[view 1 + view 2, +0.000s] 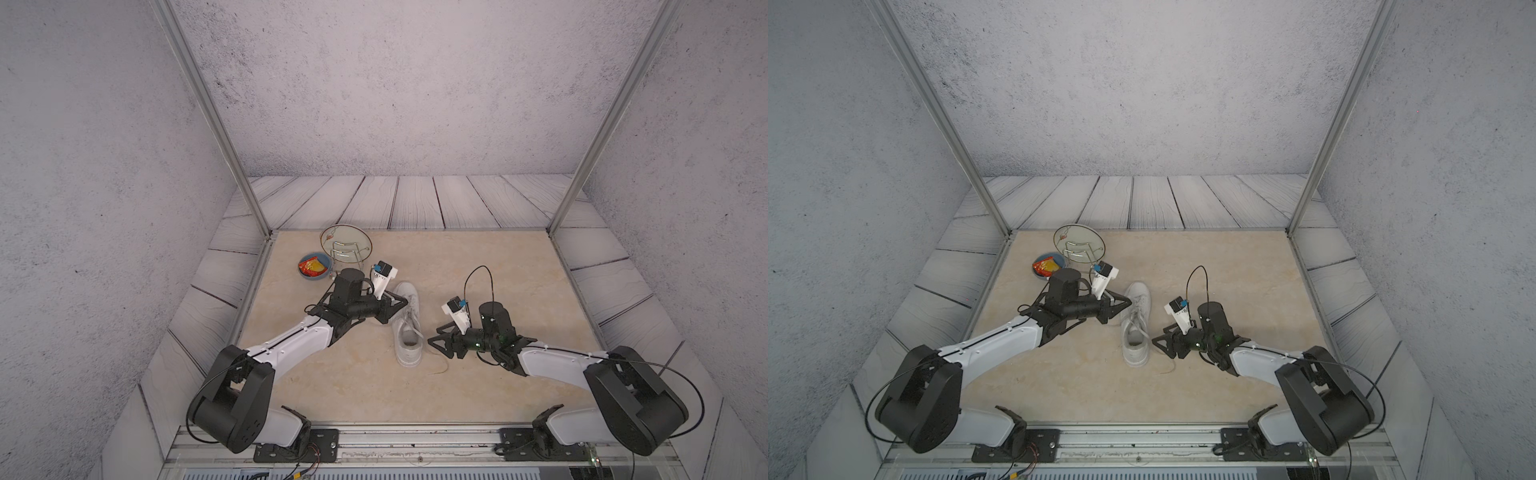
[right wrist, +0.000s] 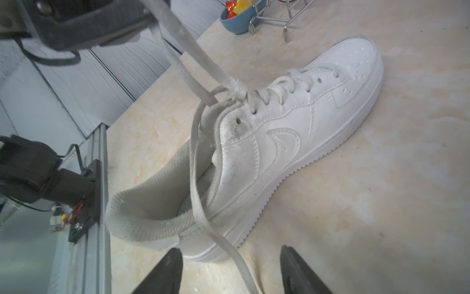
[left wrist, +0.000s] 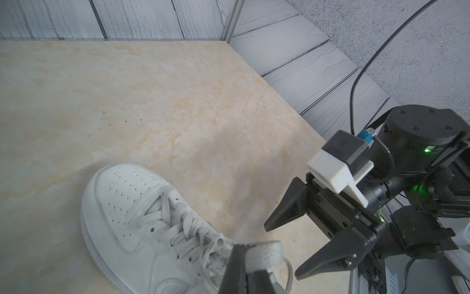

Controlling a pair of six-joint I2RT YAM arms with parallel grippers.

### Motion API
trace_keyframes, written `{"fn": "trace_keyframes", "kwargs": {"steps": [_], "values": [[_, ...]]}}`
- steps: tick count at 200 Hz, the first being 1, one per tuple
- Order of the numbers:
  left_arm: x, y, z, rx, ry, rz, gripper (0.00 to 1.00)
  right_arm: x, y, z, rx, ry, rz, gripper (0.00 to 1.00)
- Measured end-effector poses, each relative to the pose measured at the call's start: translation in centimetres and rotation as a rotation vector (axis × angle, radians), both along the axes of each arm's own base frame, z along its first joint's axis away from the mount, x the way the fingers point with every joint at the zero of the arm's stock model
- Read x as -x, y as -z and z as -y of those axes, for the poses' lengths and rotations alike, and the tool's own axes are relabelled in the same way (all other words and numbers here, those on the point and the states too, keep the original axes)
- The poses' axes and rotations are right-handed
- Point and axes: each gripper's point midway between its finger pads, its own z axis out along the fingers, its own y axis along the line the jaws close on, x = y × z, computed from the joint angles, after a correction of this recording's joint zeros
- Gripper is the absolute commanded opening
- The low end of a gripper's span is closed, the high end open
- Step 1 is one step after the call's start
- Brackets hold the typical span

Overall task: Tie the shoes
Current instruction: Cross the shoelace with the shoelace.

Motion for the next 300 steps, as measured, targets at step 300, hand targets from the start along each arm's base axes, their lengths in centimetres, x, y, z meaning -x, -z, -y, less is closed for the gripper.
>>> {"fn": "trace_keyframes", "kwargs": {"steps": [300], "values": [[0.0,0.8,-0.4,-0.039,-0.012,-0.006,0.0,0.4,0.7,-2.3,-0.35,-0.032,-0.199,0.36]]}}
